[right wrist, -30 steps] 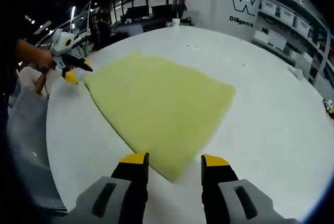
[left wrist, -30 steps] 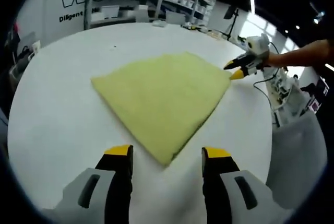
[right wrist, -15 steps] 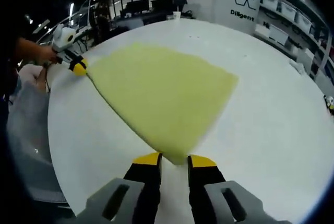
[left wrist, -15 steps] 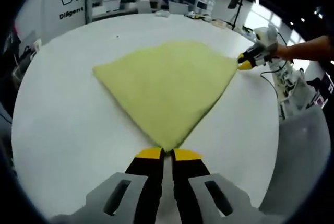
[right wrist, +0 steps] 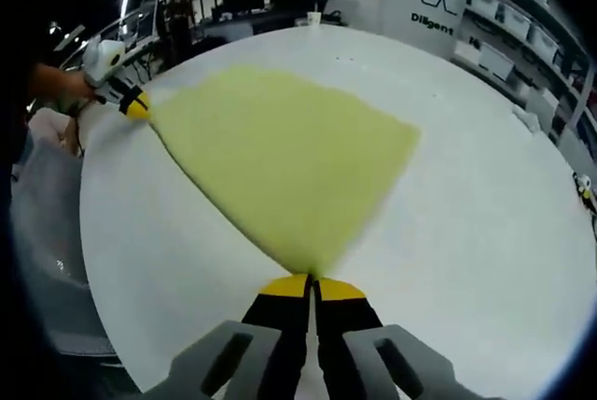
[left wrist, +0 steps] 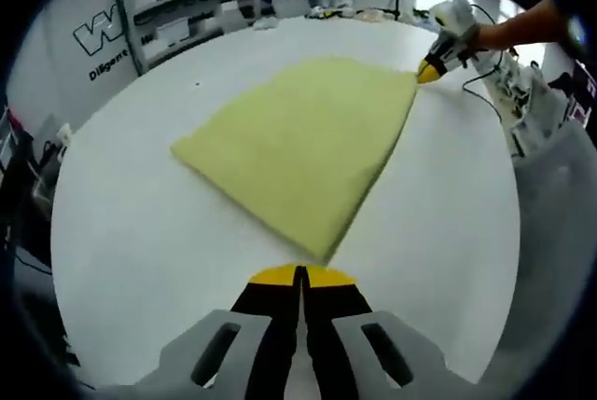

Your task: Fold the garment on the visible template until the final outline fits inside the template.

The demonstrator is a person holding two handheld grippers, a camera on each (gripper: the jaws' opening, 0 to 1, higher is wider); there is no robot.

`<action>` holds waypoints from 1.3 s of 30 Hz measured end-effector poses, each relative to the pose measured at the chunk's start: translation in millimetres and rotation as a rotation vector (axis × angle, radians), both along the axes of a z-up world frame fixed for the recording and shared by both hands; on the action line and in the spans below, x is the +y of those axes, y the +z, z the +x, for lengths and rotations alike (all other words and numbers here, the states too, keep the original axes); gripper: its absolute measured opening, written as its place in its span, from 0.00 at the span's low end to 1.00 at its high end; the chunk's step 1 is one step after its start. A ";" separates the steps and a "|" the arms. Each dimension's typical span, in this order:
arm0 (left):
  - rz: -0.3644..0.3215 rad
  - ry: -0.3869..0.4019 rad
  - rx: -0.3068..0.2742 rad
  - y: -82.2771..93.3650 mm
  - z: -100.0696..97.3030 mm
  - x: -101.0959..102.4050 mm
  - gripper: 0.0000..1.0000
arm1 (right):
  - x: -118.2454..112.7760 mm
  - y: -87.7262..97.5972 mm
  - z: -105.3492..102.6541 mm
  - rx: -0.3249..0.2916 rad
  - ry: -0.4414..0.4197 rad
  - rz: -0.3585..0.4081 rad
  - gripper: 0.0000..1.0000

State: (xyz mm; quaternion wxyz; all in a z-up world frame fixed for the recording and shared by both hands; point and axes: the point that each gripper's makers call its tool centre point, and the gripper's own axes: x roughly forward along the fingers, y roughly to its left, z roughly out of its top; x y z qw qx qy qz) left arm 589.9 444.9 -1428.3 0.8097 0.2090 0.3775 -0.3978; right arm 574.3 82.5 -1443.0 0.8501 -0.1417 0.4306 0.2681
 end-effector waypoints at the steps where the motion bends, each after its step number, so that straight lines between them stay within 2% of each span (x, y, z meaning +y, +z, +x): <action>1: -0.006 0.020 -0.009 3.5 1.4 1.3 0.00 | -0.6 2.3 0.9 -0.023 0.010 -0.012 0.05; 2: -0.016 0.033 -0.016 6.1 3.3 1.4 0.01 | 0.6 8.2 5.7 -0.079 0.018 -0.012 0.12; 4: -0.042 0.049 -0.069 16.1 10.9 -3.1 0.08 | 4.1 14.1 6.0 -0.113 0.014 0.004 0.28; 6: -0.071 0.027 -0.132 27.1 15.4 -13.9 0.17 | 9.2 18.6 7.3 -0.144 0.039 0.004 0.33; 8: -0.116 -0.001 -0.152 33.8 14.0 -29.6 0.20 | 17.0 18.8 6.2 -0.147 0.073 0.011 0.31; 10: -0.133 -0.017 -0.120 28.9 9.0 -41.9 0.18 | 22.0 16.3 6.8 -0.141 0.079 0.015 0.30; 12: -0.115 -0.037 -0.099 21.0 4.3 -49.8 0.18 | 29.3 14.5 7.5 -0.137 0.091 0.014 0.33; 14: -0.015 -0.101 -0.084 -0.4 -0.2 -49.5 0.16 | 36.3 12.6 10.2 -0.135 0.093 0.025 0.33; 17: 0.034 -0.045 -0.040 -16.8 2.3 -40.9 0.10 | 43.5 5.0 9.0 -0.093 0.058 0.044 0.34; 18: 0.013 -0.041 0.001 -18.3 -3.2 -41.3 0.08 | 44.1 4.0 9.7 -0.092 0.048 0.049 0.35; 19: -0.017 0.038 0.011 -17.3 6.0 -41.0 0.08 | 44.3 2.2 10.2 -0.081 0.015 0.067 0.35; 20: -0.015 0.055 0.021 -17.1 8.2 -39.4 0.08 | 44.3 0.8 10.3 -0.072 -0.004 0.078 0.35; 23: 0.058 -0.023 -0.043 -17.3 17.9 -34.2 0.10 | 42.8 -2.0 14.5 -0.081 -0.017 0.059 0.28; 24: 0.051 -0.022 -0.050 -14.1 19.0 -35.7 0.10 | 43.4 -2.0 16.5 -0.084 -0.021 0.052 0.26; 26: 0.038 0.017 -0.010 -13.7 17.9 -33.9 0.10 | 45.2 -1.9 20.1 -0.086 -0.027 0.048 0.27; 29: 0.042 -0.001 -0.021 -9.6 16.0 -35.5 0.11 | 45.4 -1.7 20.3 -0.078 -0.001 0.013 0.28; 31: -0.028 0.001 -0.065 5.8 19.1 -48.7 0.13 | 47.0 4.6 19.4 -0.082 -0.003 0.035 0.31; 32: -0.081 0.002 -0.095 15.5 23.9 -57.8 0.15 | 47.4 11.3 23.6 -0.126 -0.011 0.046 0.32; 34: -0.126 0.021 -0.134 25.1 31.6 -67.3 0.15 | 44.1 17.5 30.0 -0.180 -0.033 0.044 0.31; 36: -0.138 0.035 -0.140 24.8 38.5 -74.8 0.16 | 46.0 17.9 29.8 -0.180 -0.058 0.064 0.31; 38: -0.145 0.081 -0.119 17.8 44.6 -78.6 0.17 | 47.3 12.0 32.1 -0.173 -0.068 0.063 0.31; 39: -0.100 0.119 -0.097 7.3 46.9 -74.3 0.19 | 46.0 3.9 28.8 -0.139 -0.083 0.042 0.31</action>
